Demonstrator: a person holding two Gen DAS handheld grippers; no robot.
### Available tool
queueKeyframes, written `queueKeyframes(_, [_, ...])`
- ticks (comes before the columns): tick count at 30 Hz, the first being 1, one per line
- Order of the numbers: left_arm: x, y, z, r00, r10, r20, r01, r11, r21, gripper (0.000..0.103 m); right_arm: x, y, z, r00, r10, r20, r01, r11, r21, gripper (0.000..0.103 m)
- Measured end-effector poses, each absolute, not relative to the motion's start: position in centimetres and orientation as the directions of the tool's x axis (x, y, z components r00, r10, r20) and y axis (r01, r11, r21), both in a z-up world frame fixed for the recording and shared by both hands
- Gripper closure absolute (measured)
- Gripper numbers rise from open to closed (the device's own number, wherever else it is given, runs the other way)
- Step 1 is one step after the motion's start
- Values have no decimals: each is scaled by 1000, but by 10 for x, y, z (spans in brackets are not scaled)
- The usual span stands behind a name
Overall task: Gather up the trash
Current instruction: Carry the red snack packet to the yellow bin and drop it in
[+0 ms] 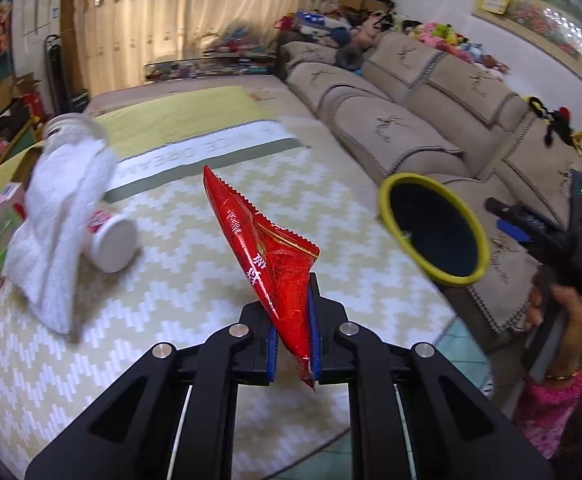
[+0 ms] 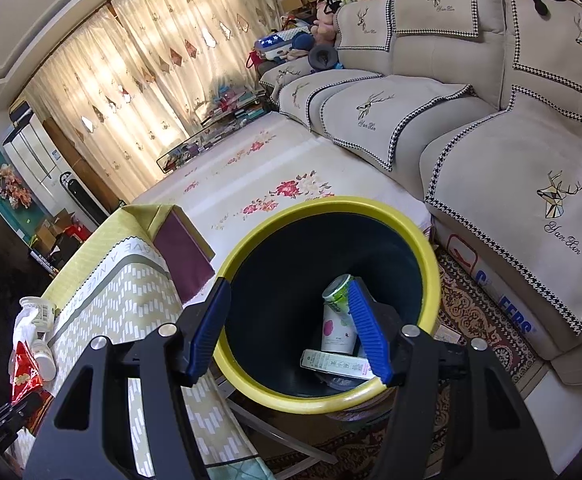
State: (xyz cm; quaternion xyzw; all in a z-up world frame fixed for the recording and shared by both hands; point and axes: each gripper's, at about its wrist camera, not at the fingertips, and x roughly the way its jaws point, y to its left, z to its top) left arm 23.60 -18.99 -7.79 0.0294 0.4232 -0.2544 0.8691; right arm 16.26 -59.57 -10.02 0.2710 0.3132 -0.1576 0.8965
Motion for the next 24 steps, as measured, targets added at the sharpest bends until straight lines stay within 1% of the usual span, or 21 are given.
queueKeyframes(5, [234, -236, -72, 471, -470, -747, 554, 816, -164, 91, 151, -605, -96, 755, -150, -639, 475, 797, 373, 45])
queueKeyframes(10, [240, -303, -69, 405, -529, -746, 656, 736, -166, 90, 131, -623, -92, 744, -208, -634, 516, 782, 349, 45])
queueKeyframes(13, [244, -343, -68, 359, -558, -749, 706, 687, -173, 90, 118, -635, -92, 733, -244, -634, 548, 765, 338, 42])
queueKeyframes(18, [255, -415, -80, 288, -567, -772, 763, 623, -172, 90, 102, -656, -95, 716, -272, -643, 582, 740, 336, 42])
queueKeyframes(19, [259, -432, -84, 278, -560, -780, 770, 616, -168, 88, 99, -662, -97, 712, -276, -645, 589, 735, 337, 42])
queueKeyframes(24, [283, -486, -106, 263, -529, -807, 776, 613, -149, 88, 93, -674, -102, 702, -284, -653, 607, 718, 340, 42])
